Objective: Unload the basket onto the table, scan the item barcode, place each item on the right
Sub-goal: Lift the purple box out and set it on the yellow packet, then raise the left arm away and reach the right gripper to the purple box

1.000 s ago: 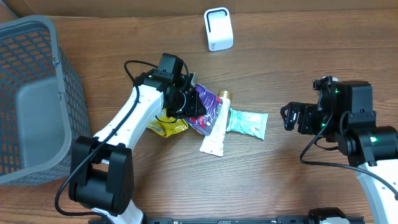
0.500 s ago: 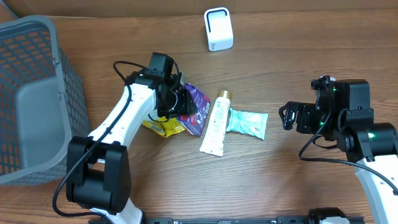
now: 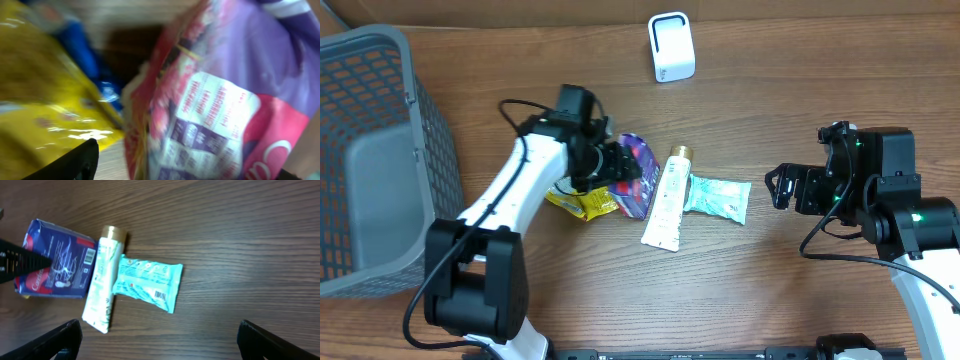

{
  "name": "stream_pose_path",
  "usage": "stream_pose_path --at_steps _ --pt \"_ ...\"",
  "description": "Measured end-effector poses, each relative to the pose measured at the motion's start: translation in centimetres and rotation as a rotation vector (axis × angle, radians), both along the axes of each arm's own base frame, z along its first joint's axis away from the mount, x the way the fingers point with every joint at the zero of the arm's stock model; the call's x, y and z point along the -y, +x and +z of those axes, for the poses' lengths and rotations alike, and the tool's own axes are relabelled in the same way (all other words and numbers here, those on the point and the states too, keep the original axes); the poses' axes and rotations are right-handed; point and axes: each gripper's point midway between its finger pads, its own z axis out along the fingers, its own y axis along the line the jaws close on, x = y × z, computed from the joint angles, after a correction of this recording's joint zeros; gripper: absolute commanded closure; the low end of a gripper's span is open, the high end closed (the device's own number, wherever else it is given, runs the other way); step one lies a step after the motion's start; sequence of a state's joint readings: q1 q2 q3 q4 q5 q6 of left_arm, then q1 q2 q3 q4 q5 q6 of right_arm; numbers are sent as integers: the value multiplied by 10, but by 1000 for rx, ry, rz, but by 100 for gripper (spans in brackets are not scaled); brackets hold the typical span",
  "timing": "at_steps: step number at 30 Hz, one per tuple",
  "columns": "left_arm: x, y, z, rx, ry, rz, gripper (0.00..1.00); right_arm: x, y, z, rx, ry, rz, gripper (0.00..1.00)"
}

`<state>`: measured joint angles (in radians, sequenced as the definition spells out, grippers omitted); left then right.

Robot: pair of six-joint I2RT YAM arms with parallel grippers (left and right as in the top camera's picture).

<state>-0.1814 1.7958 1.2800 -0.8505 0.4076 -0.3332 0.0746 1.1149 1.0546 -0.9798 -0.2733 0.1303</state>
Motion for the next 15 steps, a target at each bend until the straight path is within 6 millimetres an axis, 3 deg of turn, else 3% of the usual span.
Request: stream_pose_path --at_steps 6,15 --pt "-39 16 29 12 12 57 25 -12 4 8 33 64 42 0" --pt "-43 52 110 191 30 13 20 -22 9 6 10 123 53 0"
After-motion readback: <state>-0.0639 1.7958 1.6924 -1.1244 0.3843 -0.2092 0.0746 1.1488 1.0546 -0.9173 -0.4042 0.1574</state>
